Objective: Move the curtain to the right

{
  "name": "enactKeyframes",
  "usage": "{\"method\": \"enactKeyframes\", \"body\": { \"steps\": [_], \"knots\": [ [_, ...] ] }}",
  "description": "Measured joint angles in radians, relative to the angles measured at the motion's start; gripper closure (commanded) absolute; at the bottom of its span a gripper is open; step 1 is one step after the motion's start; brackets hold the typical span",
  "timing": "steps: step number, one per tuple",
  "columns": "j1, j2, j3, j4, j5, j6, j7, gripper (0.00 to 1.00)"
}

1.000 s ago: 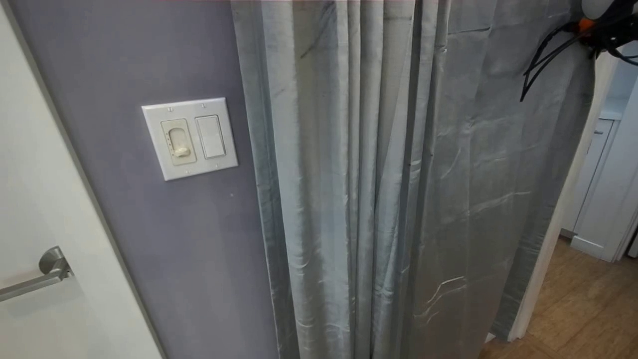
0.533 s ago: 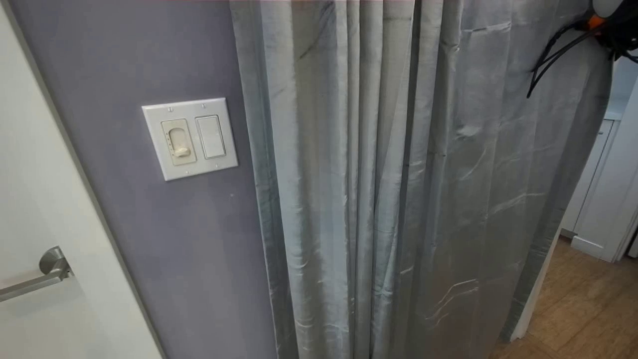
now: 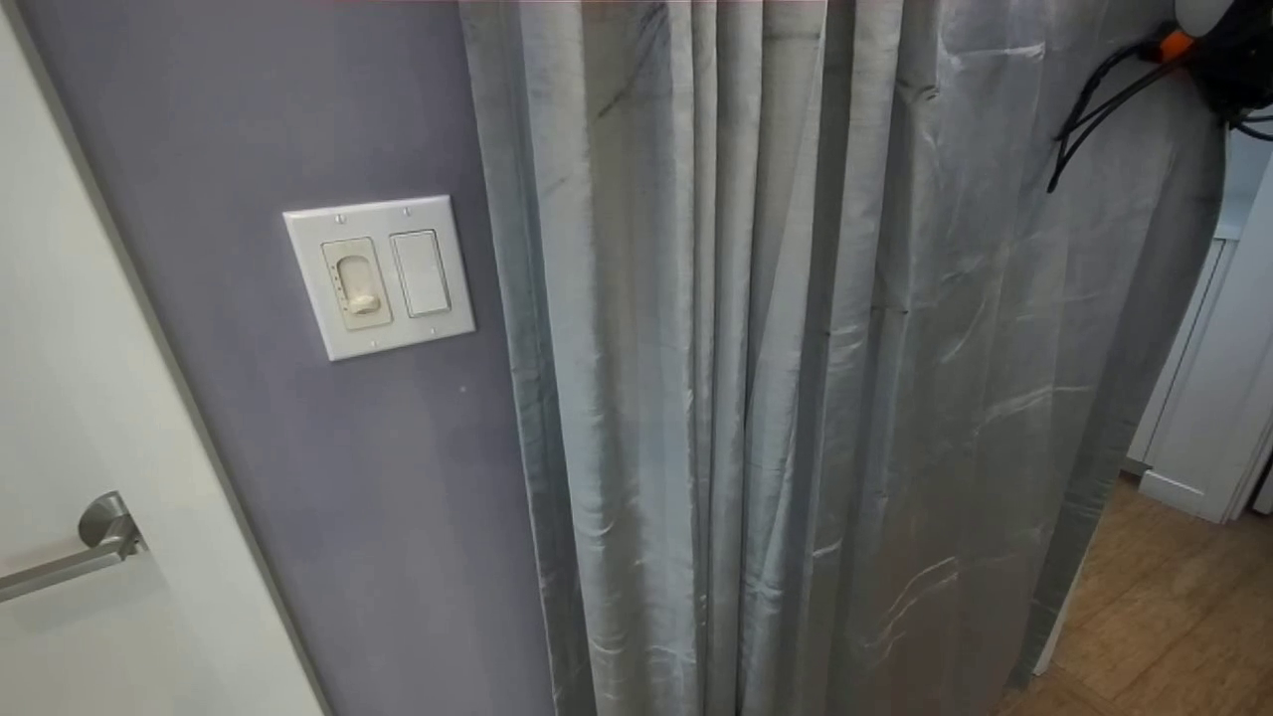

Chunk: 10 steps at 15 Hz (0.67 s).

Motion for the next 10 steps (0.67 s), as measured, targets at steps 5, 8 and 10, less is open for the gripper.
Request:
{"method": "enactKeyframes", "body": {
  "steps": [5, 8, 10],
  "knots": [
    [0.004, 0.036, -0.019, 0.051, 0.012, -0.044, 0.082, 0.99],
    [0.007, 0.047, -0.021, 0.074, 0.022, -0.098, 0.121, 0.65],
    [0.005, 0.073, -0.030, 0.061, 0.036, -0.155, 0.129, 0.51]
  ]
}}
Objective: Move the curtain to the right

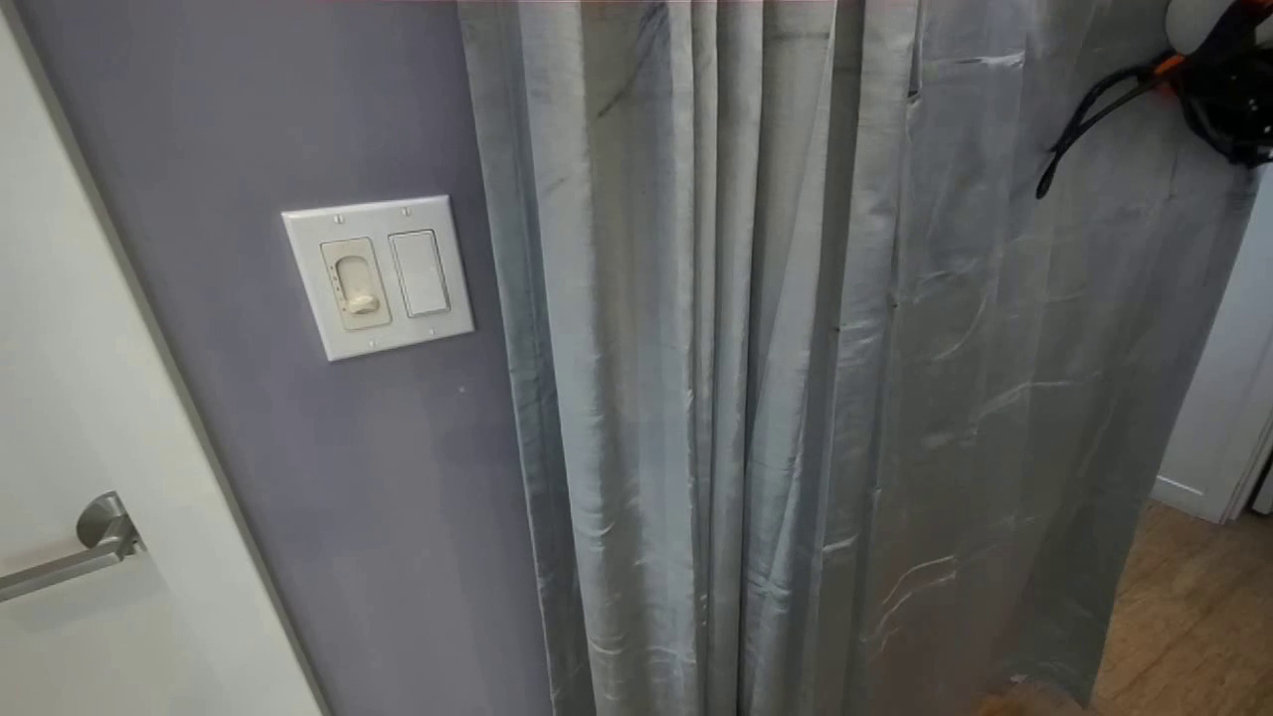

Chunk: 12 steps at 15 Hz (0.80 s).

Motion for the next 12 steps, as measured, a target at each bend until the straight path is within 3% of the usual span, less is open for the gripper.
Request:
{"method": "enactKeyframes", "body": {
  "steps": [7, 12],
  "knots": [
    [-0.002, 0.043, -0.043, -0.083, -0.004, -0.032, -0.092, 0.02],
    [0.010, -0.048, -0.043, -0.170, -0.007, -0.028, -0.273, 0.00]
  ]
}}
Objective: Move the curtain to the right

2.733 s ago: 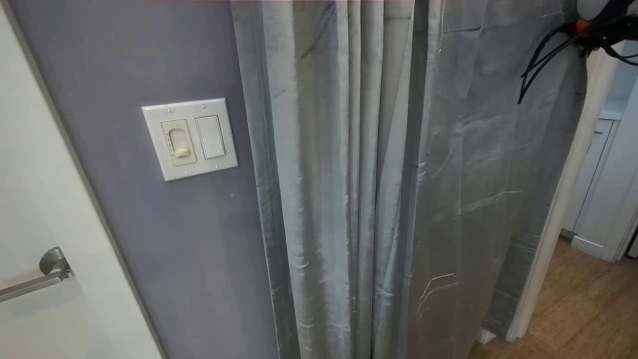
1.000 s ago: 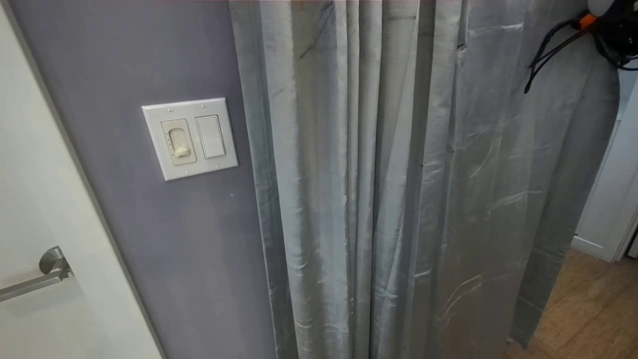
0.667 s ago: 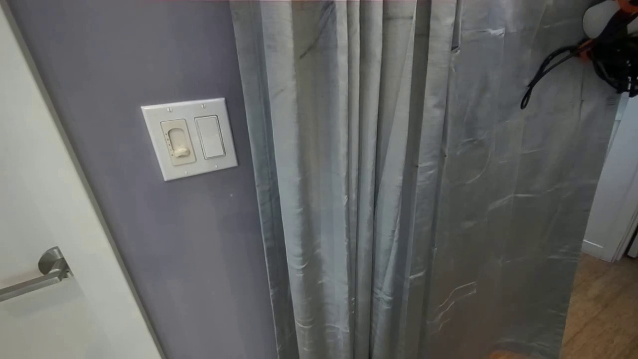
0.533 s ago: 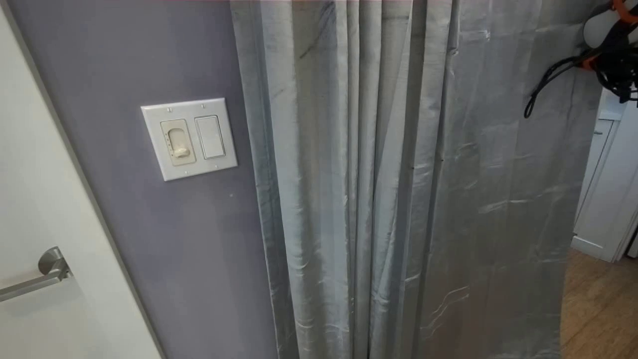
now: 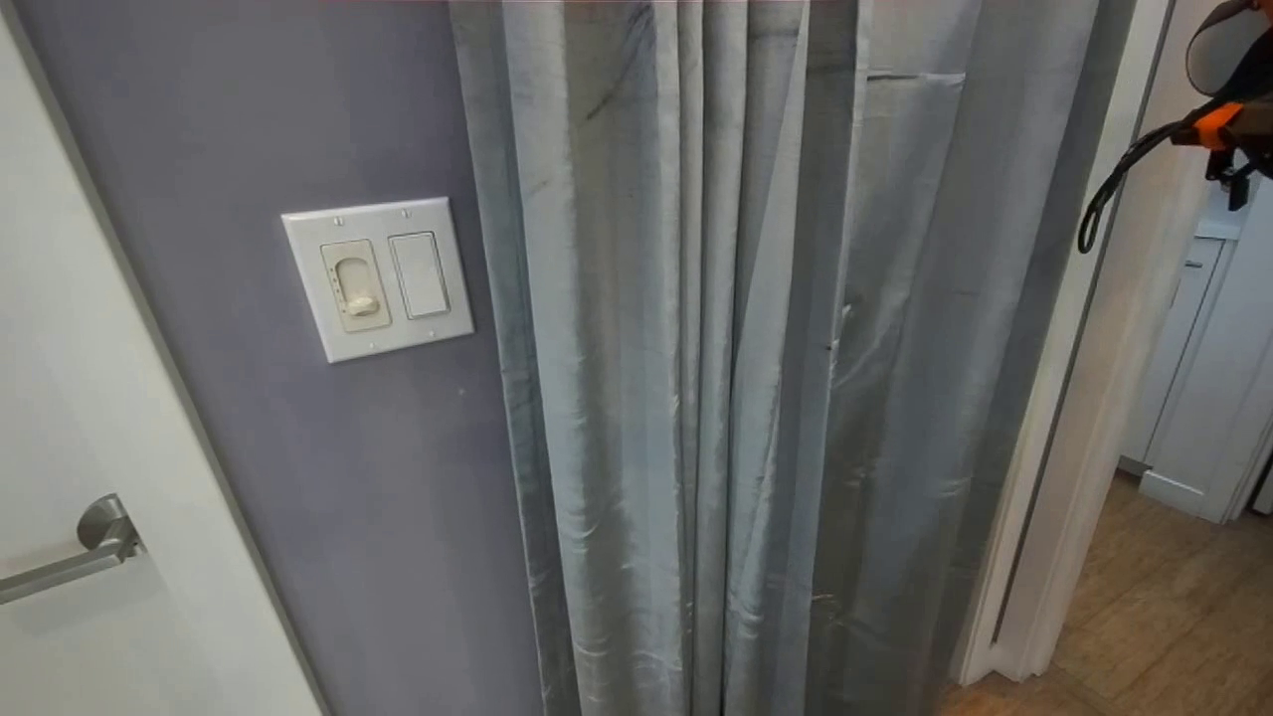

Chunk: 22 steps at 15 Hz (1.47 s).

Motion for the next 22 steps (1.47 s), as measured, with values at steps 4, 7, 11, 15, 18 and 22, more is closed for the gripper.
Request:
{"method": "enactKeyframes", "body": {
  "steps": [4, 7, 11, 15, 18, 22],
  "knots": [
    [0.003, -0.122, 0.002, -0.097, -0.062, 0.026, -0.121, 0.00],
    [0.001, -0.231, 0.013, -0.187, -0.079, 0.068, -0.218, 0.00],
    [-0.004, -0.379, 0.048, -0.300, -0.079, 0.083, -0.321, 0.00],
    [-0.023, -0.506, 0.097, -0.390, -0.074, 0.082, -0.403, 0.00],
    [-0.029, -0.598, 0.122, -0.443, -0.059, 0.082, -0.494, 0.00],
    [-0.029, -0.721, 0.145, -0.498, -0.020, 0.089, -0.639, 0.00]
  ]
}}
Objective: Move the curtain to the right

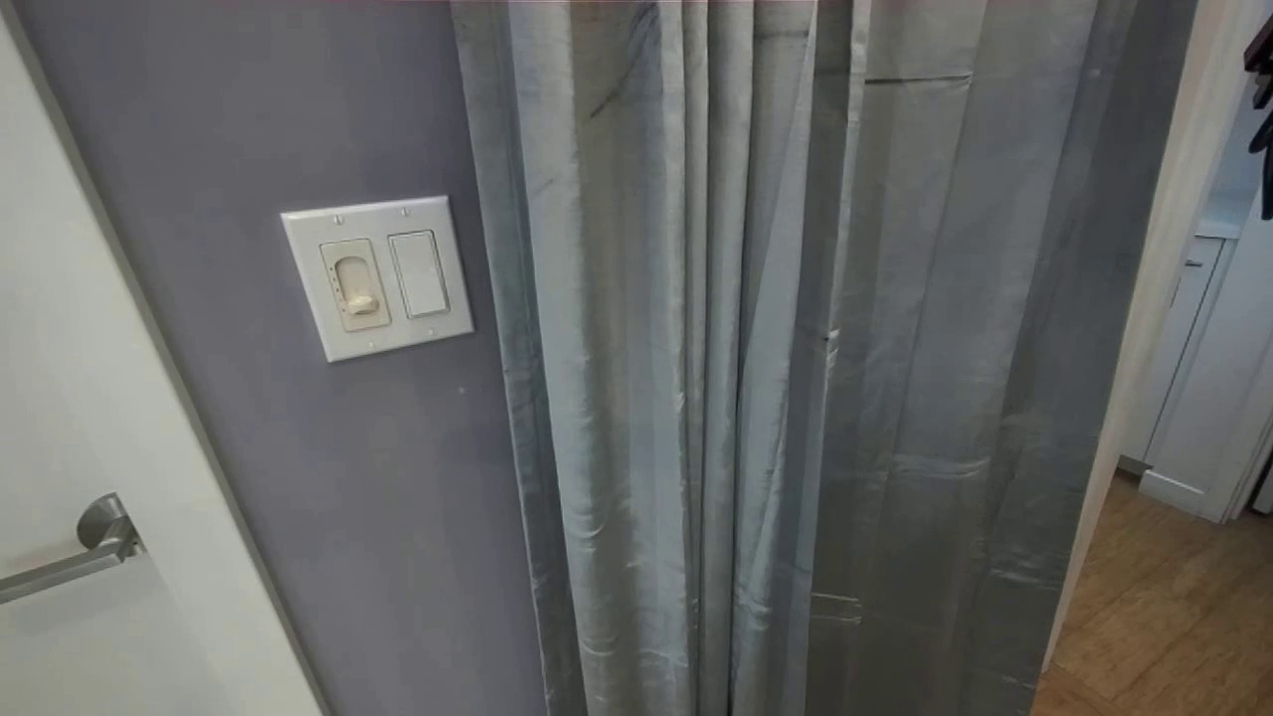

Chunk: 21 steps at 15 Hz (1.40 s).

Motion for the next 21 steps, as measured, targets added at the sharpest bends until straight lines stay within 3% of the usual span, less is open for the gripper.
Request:
{"method": "enactKeyframes", "body": {
  "steps": [9, 21],
  "knots": [
    [0.062, -0.217, 0.003, -0.082, 0.156, 0.019, -0.278, 0.00],
    [0.196, -0.307, -0.071, -0.111, 0.275, 0.018, -0.492, 0.00]
  ]
}}
